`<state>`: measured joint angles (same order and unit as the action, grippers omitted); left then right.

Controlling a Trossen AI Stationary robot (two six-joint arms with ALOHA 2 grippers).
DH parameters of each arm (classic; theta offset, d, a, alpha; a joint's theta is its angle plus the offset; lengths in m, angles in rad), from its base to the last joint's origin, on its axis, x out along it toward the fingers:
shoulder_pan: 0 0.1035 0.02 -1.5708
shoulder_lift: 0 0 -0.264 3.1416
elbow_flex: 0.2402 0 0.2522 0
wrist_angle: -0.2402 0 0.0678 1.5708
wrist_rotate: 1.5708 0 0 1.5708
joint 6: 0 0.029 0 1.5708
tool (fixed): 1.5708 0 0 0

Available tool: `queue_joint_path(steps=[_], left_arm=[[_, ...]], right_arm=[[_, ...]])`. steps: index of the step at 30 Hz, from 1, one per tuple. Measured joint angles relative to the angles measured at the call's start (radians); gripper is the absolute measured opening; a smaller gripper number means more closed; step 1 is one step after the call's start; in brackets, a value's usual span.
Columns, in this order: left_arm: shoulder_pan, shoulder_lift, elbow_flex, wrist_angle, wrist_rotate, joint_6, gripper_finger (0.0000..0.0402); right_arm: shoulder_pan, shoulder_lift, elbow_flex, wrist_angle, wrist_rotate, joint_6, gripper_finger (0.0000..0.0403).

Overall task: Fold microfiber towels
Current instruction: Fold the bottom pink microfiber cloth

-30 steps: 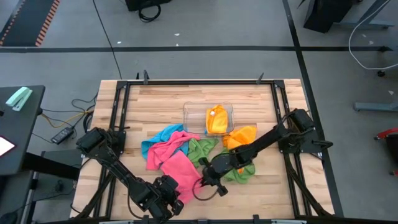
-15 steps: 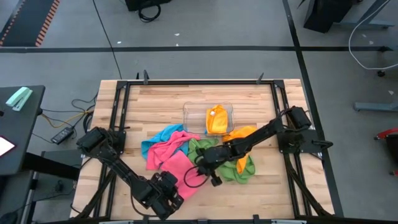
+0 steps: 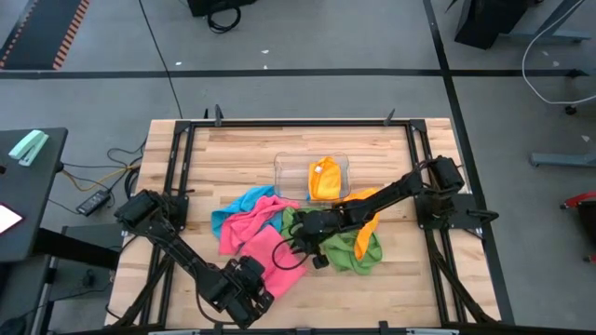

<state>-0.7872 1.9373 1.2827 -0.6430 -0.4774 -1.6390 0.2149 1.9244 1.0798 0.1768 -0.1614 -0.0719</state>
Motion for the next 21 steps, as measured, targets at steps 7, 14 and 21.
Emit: queue_joint_path(steps=[7,14,21], left_arm=[[0.005,0.016,0.0,-0.087,-0.001,-0.041,0.0045],[0.009,0.026,0.0,-0.153,-0.012,-0.051,0.0077],[0.009,0.017,0.0,-0.17,-0.02,-0.025,0.0079]], right_arm=[[-0.011,0.0,0.0,-0.018,0.0,0.024,0.0135],[0.003,0.0,0.0,-0.042,-0.014,0.041,0.0143],[0.041,0.0,0.0,-0.055,-0.024,0.043,0.0143]])
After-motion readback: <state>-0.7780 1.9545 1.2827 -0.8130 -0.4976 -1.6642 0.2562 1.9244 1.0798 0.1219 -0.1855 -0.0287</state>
